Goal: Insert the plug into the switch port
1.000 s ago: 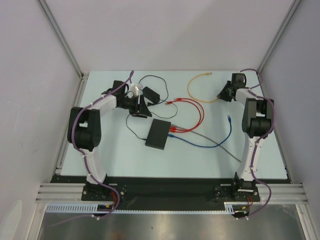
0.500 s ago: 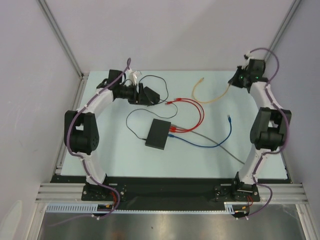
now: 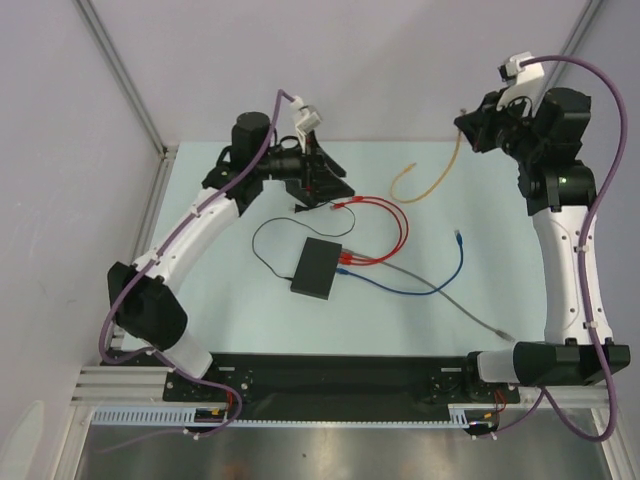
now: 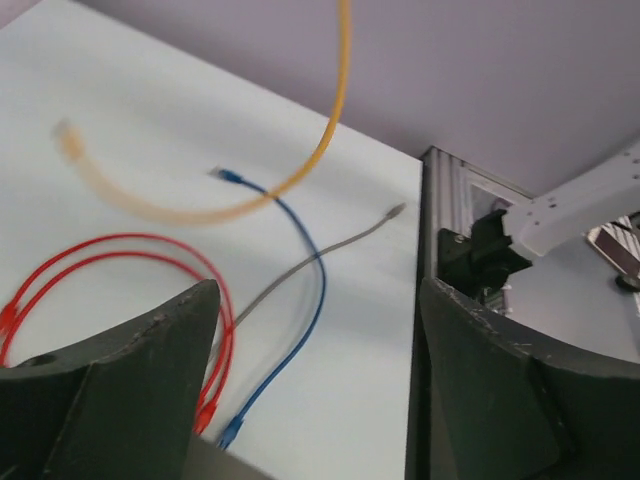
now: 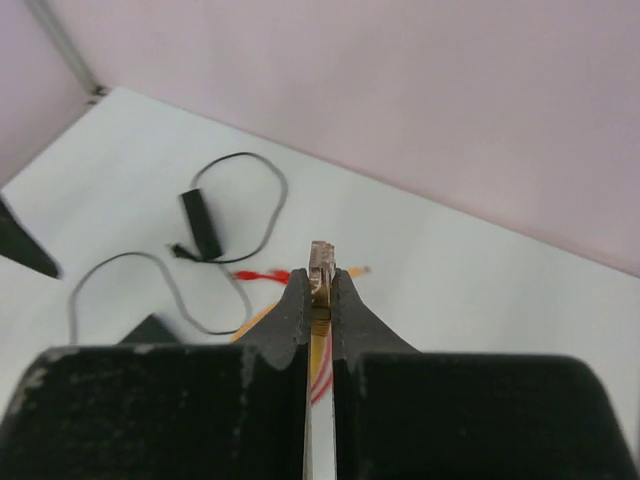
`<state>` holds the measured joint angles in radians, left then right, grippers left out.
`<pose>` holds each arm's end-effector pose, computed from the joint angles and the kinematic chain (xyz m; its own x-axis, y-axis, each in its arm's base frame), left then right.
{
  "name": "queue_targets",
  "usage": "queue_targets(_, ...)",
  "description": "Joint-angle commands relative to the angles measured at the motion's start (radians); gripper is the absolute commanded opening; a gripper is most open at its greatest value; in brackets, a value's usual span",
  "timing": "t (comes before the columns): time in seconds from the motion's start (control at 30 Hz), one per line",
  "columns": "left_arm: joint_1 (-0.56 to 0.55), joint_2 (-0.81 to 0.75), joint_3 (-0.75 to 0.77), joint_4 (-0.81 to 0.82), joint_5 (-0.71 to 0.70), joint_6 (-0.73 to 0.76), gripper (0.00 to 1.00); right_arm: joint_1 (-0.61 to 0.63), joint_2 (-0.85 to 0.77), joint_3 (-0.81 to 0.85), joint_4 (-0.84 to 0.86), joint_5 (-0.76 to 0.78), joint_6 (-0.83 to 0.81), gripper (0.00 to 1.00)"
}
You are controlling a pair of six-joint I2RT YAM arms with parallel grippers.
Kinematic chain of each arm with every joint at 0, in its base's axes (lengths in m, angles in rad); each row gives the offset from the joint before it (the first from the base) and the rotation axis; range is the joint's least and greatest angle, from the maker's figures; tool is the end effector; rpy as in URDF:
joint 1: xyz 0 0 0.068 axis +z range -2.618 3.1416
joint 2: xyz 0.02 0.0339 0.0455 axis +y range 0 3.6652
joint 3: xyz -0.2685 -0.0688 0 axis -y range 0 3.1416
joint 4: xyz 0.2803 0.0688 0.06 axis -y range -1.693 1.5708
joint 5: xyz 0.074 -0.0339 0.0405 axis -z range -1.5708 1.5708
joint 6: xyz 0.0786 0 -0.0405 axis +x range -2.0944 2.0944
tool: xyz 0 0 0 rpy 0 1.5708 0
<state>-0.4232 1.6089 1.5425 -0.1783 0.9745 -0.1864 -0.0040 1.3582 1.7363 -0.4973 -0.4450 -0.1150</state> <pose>0.3640 -0.2353 0.3945 -0.3955 0.0640 -0.9163 0.9050 0.1976 -0.3768 0.3457 0.0325 0.5180 -0.0695 -0.1033 -0.9922 -0.4346 0.8984 -0.0631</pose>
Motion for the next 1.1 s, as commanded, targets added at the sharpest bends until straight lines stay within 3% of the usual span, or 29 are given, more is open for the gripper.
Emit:
queue_targets(0.0,-0.096,-0.012,0.057,0.163,0.004,-0.087,0.88,0.081,-0.037,-0.029,-0.052,-0.063,0.098,0.00)
queue_targets(0.2,-0.213,0.036,0.111,0.162,-0.051,-0.097,0.90,0.202,-0.087,-0.067,0.002,-0.067,0.175,0.00)
queue_targets(0.43,-0.250,0.080,0.104,0.146,-0.126,-0.163,0.82,0.274,-0.129,-0.135,0.057,-0.101,0.218,0.00)
queue_targets(0.63,-0.270,0.080,0.033,0.270,-0.120,-0.274,0.80,0.323,-0.153,-0.156,0.095,-0.126,0.259,0.00)
queue_targets(0.73,-0.276,0.088,0.013,0.312,-0.102,-0.318,0.63,0.326,-0.159,-0.164,0.106,-0.149,0.285,0.00)
queue_targets(0.77,-0.275,0.089,-0.004,0.359,-0.071,-0.343,0.44,0.326,-0.160,-0.169,0.111,-0.159,0.288,0.00)
queue_targets(0.8,-0.273,0.088,-0.015,0.387,-0.057,-0.364,0.34,0.328,-0.162,-0.169,0.111,-0.169,0.288,0.00)
queue_targets(0.83,-0.270,0.079,-0.031,0.428,-0.043,-0.419,0.25,0.328,-0.166,-0.170,0.109,-0.172,0.282,0.14)
queue_targets(0.87,-0.264,0.072,-0.074,0.541,-0.013,-0.458,0.06,0.326,-0.169,-0.176,0.103,-0.170,0.275,0.24)
queue_targets(0.93,-0.259,0.059,-0.110,0.690,0.010,-0.562,0.00,0.317,-0.192,-0.202,0.097,-0.173,0.258,0.52)
queue_targets(1.0,-0.250,0.056,-0.146,0.788,0.059,-0.661,0.00,0.279,-0.212,-0.219,0.091,-0.210,0.252,0.59)
queue_targets(1.07,-0.241,0.051,-0.186,0.919,0.072,-0.721,0.00,0.234,-0.223,-0.236,0.089,-0.288,0.252,0.59)
